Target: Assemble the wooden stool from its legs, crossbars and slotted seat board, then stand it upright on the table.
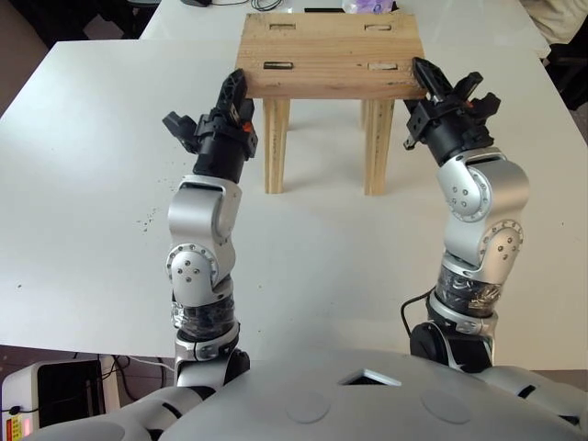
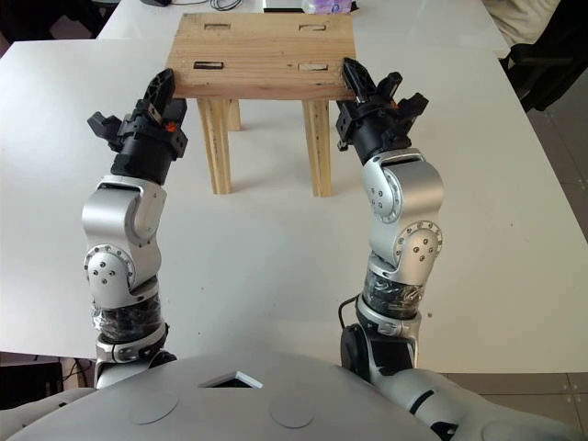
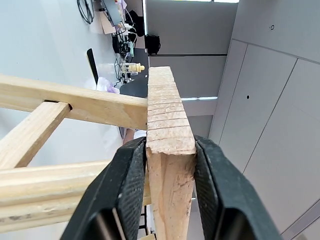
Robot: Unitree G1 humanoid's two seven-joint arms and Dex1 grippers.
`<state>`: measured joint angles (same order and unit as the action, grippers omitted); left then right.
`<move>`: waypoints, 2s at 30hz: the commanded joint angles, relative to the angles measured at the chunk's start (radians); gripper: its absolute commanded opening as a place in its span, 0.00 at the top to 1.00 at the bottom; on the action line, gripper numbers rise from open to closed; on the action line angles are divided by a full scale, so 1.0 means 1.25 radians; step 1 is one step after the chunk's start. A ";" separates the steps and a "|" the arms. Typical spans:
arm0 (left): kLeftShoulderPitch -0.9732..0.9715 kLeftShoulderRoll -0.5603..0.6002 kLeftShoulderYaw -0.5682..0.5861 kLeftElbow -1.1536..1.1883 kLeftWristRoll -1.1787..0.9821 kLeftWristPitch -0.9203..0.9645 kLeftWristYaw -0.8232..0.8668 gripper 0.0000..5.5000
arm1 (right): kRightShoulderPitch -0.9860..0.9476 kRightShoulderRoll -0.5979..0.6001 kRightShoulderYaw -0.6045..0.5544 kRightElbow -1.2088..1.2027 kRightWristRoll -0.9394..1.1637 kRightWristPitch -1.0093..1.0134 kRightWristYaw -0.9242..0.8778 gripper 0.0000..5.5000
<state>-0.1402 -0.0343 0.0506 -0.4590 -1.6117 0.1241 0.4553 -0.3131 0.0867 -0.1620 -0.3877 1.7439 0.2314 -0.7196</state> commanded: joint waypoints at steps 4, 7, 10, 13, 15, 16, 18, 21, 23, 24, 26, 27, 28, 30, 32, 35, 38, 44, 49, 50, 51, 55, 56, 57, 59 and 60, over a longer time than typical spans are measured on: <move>0.020 -0.031 0.043 0.102 0.084 0.018 -0.051 0.76 | 0.034 0.032 -0.023 0.094 -0.093 -0.011 -0.006 0.76; 0.019 -0.035 0.046 0.082 0.077 0.036 -0.099 0.69 | 0.040 0.012 -0.016 0.096 -0.127 0.022 0.064 0.76; 0.007 -0.033 0.054 0.029 0.066 0.047 -0.155 0.60 | 0.028 -0.007 -0.023 0.061 -0.151 0.035 0.137 0.64; -0.018 -0.023 0.085 0.004 0.082 0.035 -0.153 0.51 | 0.007 -0.039 -0.031 0.035 -0.186 0.048 0.181 0.56; -0.024 -0.012 0.101 -0.004 0.089 0.037 -0.153 0.46 | -0.002 -0.047 -0.040 0.032 -0.199 0.050 0.193 0.50; -0.024 0.000 0.106 -0.008 0.103 0.044 -0.161 0.45 | -0.006 -0.059 -0.044 0.033 -0.224 0.048 0.213 0.50; -0.025 0.024 0.125 -0.010 0.132 0.046 -0.177 0.45 | -0.013 -0.079 -0.051 0.033 -0.253 0.048 0.242 0.50; -0.033 0.080 0.166 0.020 0.206 0.045 -0.203 0.45 | -0.007 -0.151 -0.037 0.035 -0.392 0.058 0.288 0.50; -0.050 0.141 0.189 0.081 0.336 0.033 -0.199 0.45 | -0.016 -0.206 -0.029 0.086 -0.548 0.039 0.297 0.50; -0.063 0.169 0.194 0.120 0.409 0.026 -0.194 0.45 | -0.025 -0.228 -0.024 0.120 -0.620 0.027 0.302 0.50; -0.119 0.233 0.177 0.213 0.602 -0.012 -0.191 0.45 | -0.071 -0.280 0.010 0.201 -0.794 -0.017 0.322 0.50; -0.166 0.259 0.162 0.262 0.696 -0.041 -0.187 0.45 | -0.113 -0.302 0.032 0.251 -0.886 -0.045 0.323 0.50; -0.221 0.281 0.145 0.307 0.784 -0.066 -0.182 0.45 | -0.166 -0.315 0.051 0.300 -0.965 -0.076 0.324 0.50; -0.301 0.300 0.115 0.362 0.899 -0.107 -0.188 0.45 | -0.252 -0.331 0.083 0.368 -1.085 -0.127 0.327 0.50; -0.348 0.291 0.084 0.393 0.987 -0.143 -0.192 0.45 | -0.312 -0.324 0.098 0.415 -1.152 -0.162 0.334 0.50; -0.401 0.268 0.050 0.457 1.135 -0.190 -0.144 0.45 | -0.363 -0.291 0.107 0.469 -1.227 -0.212 0.332 0.50; -0.440 0.245 0.021 0.448 1.245 -0.215 -0.114 0.45 | -0.402 -0.258 0.140 0.458 -1.311 -0.252 0.334 0.50; -0.514 0.093 -0.081 0.373 1.259 -0.179 -0.150 0.45 | -0.429 -0.143 0.237 0.325 -1.376 -0.232 0.387 0.50; -0.478 0.049 -0.062 0.331 1.261 -0.121 -0.150 0.45 | -0.394 -0.097 0.178 0.299 -1.394 -0.187 0.347 0.50; -0.461 0.057 -0.065 0.317 1.272 -0.108 -0.164 0.45 | -0.384 -0.092 0.180 0.291 -1.402 -0.179 0.349 0.50; -0.445 0.064 -0.067 0.302 1.277 -0.095 -0.176 0.45 | -0.378 -0.085 0.185 0.284 -1.408 -0.172 0.351 0.50; -0.429 0.048 -0.057 0.255 1.279 -0.035 -0.180 0.45 | -0.365 -0.060 0.197 0.235 -1.447 -0.169 0.342 0.50; -0.432 0.050 -0.058 0.252 1.299 -0.033 -0.174 0.45 | -0.364 -0.054 0.197 0.232 -1.453 -0.171 0.340 0.50; -0.435 0.058 -0.060 0.253 1.329 -0.036 -0.162 0.45 | -0.363 -0.048 0.197 0.236 -1.458 -0.173 0.340 0.50; -0.451 0.058 -0.049 0.272 1.358 -0.030 -0.141 0.45 | -0.368 -0.038 0.192 0.250 -1.463 -0.170 0.343 0.50; -0.465 0.052 -0.046 0.289 1.363 -0.022 -0.137 0.45 | -0.372 -0.033 0.187 0.256 -1.464 -0.166 0.344 0.50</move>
<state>-0.6803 0.0353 -0.0207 -0.1274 0.0670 0.0735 0.2652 -0.7686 0.0342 0.0835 -0.0797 -0.0797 0.0125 -0.2891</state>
